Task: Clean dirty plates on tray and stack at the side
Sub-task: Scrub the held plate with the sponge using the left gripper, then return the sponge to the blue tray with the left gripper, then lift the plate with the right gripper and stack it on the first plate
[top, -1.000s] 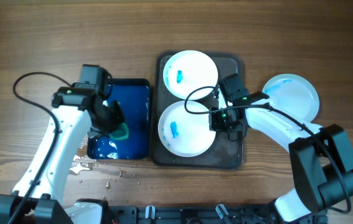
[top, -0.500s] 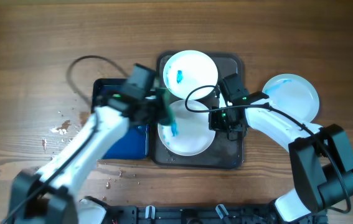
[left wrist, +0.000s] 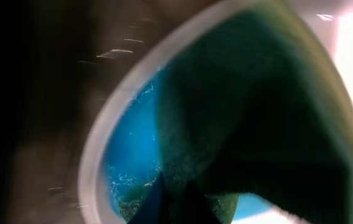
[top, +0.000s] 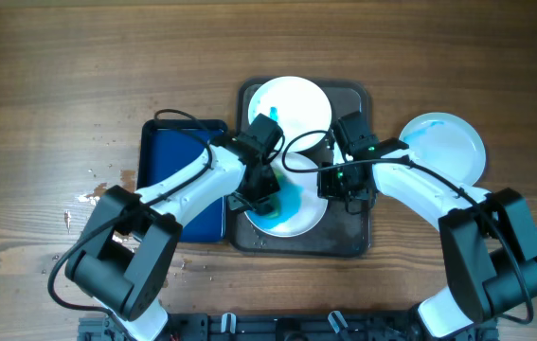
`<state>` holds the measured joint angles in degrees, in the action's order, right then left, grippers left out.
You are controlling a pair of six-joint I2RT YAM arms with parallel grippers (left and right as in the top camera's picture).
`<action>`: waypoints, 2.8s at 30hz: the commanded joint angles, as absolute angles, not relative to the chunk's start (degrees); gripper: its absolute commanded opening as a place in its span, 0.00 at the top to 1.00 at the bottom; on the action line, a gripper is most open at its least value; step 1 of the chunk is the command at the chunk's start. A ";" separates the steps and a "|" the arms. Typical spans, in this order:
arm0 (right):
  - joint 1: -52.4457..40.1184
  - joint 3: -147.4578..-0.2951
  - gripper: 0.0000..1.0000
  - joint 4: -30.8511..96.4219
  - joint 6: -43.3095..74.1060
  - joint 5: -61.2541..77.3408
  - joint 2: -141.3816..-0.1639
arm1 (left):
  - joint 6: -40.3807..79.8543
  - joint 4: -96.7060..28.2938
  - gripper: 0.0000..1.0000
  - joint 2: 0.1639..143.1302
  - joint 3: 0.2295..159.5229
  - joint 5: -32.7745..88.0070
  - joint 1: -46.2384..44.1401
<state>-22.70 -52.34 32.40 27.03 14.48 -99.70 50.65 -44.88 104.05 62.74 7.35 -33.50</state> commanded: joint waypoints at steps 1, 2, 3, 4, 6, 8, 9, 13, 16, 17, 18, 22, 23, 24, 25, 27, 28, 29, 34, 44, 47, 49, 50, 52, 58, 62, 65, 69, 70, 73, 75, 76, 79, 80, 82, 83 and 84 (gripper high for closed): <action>-22.65 -50.24 0.95 34.13 28.49 7.51 -103.31 | 50.94 -49.19 0.96 106.67 60.66 -7.35 -30.65; -22.65 -50.24 0.95 34.13 28.49 7.51 -103.31 | 50.11 -49.28 0.96 106.67 60.66 -7.14 -30.46; -22.65 -50.24 0.95 34.13 28.51 7.51 -103.31 | 49.12 -48.29 0.96 106.67 60.66 -6.02 -30.46; -22.65 -50.24 0.95 34.11 28.49 7.51 -103.31 | 47.48 -46.81 0.96 106.67 60.66 -3.70 -30.48; -22.65 -50.24 0.95 34.11 28.49 7.49 -103.31 | 43.97 -41.41 0.96 106.69 60.66 7.05 -30.52; -22.65 -50.24 0.95 34.11 28.49 7.51 -103.31 | 42.37 -34.17 0.96 107.13 60.64 21.39 -31.00; -22.65 -50.24 0.95 34.11 28.49 7.51 -103.31 | 42.39 -31.48 0.96 107.61 60.64 25.26 -31.59; -22.65 -50.24 0.94 34.13 28.47 7.51 -103.31 | 42.44 -24.73 0.96 110.00 60.64 32.97 -35.00; -22.65 -50.24 0.95 34.13 28.49 7.51 -103.31 | 42.44 -22.90 0.96 111.24 60.64 35.35 -37.08; -22.65 -50.24 0.95 34.13 28.47 7.51 -103.31 | 42.41 -23.05 0.96 111.35 60.64 35.31 -37.47; -22.65 -50.24 0.95 34.17 28.47 7.51 -103.31 | 42.41 -24.10 0.96 111.35 60.66 35.05 -37.54; -22.65 -50.24 0.95 34.17 28.45 7.51 -103.31 | 48.31 -34.61 0.96 111.04 60.73 22.15 -35.86; -22.65 -50.24 0.95 34.17 28.47 7.51 -103.31 | 49.76 -36.58 0.96 110.59 60.77 19.94 -35.20; -22.65 -50.24 0.95 34.17 28.47 7.51 -103.31 | 50.02 -38.28 0.96 109.65 60.77 17.47 -34.20; -22.65 -50.24 0.95 34.17 28.49 7.51 -103.31 | 50.39 -39.70 0.96 108.99 60.77 15.11 -33.69; -22.65 -50.24 0.95 34.22 28.49 7.53 -103.31 | 51.94 -44.21 0.96 107.44 60.77 6.46 -32.84; -22.65 -50.24 0.95 34.22 28.47 7.53 -103.31 | 51.92 -46.54 0.96 106.74 60.77 1.39 -32.53; -22.65 -50.24 0.95 34.22 28.49 7.53 -103.31 | 51.90 -48.36 0.96 106.32 60.77 -1.76 -32.29; -22.65 -50.24 0.96 34.74 28.47 7.51 -103.31 | 51.37 -53.67 0.96 104.90 61.45 -4.03 -31.97; -22.65 -50.24 0.96 36.51 27.09 7.44 -103.31 | 45.60 -55.88 0.96 83.83 62.61 7.31 -23.97; -22.65 -50.24 0.95 36.40 27.11 7.44 -103.31 | 45.21 -62.15 0.96 81.97 62.50 -4.16 -18.00; -22.65 -50.24 0.96 36.07 27.16 7.46 -103.31 | 43.13 -61.43 0.96 82.91 59.90 -7.77 -14.26; -22.65 -50.24 0.96 36.01 27.16 7.46 -103.31 | 42.24 -60.03 0.96 83.33 58.26 -7.86 -13.08; -22.65 -50.24 0.96 35.94 27.14 7.44 -103.31 | 41.95 -56.18 0.96 84.18 54.39 -8.49 -11.20; -22.65 -56.86 0.96 42.35 20.93 7.46 -100.51 | 38.63 -48.97 0.73 85.38 49.32 -2.15 -7.14; -22.65 -65.08 0.96 47.86 13.98 6.50 -93.43 | 36.14 -51.05 0.43 82.41 51.90 4.38 -4.60; -22.87 -72.60 0.96 51.09 11.31 3.25 -91.59 | 35.22 -54.52 0.36 78.04 55.46 6.59 -2.20; -27.31 -78.04 0.95 46.57 10.70 -0.51 -91.66 | 33.39 -57.49 0.11 70.13 61.78 11.84 0.03; -29.39 -78.04 0.96 43.51 10.85 -1.63 -91.66 | 33.39 -57.49 0.05 68.18 62.89 12.99 0.05; -39.40 -78.04 0.96 32.67 12.64 -10.72 -94.02 | 33.43 -57.54 0.00 61.06 64.20 14.15 0.05; -44.82 -78.04 0.96 28.32 13.52 -15.84 -97.01 | 33.43 -58.17 0.00 57.69 64.20 14.13 0.05; -47.46 -78.04 0.96 26.13 14.09 -19.84 -99.09 | 33.41 -58.50 0.00 56.16 64.20 14.11 0.05; -53.49 -78.04 0.96 21.85 13.89 -31.81 -102.78 | 33.41 -59.79 0.00 53.93 64.20 14.11 0.05; -54.35 -78.04 0.96 21.43 13.87 -33.23 -102.72 | 33.41 -60.01 0.00 53.93 64.20 14.11 0.08; -56.69 -78.04 0.96 20.25 13.43 -37.63 -101.62 | 33.41 -60.31 0.00 54.06 64.18 14.11 0.05; -57.58 -78.04 0.96 20.05 13.45 -40.62 -100.84 | 33.41 -60.31 0.00 54.24 64.18 14.11 0.05; -58.15 -78.04 0.96 19.97 13.43 -42.54 -100.22 | 33.41 -60.31 0.00 54.43 64.18 14.11 0.05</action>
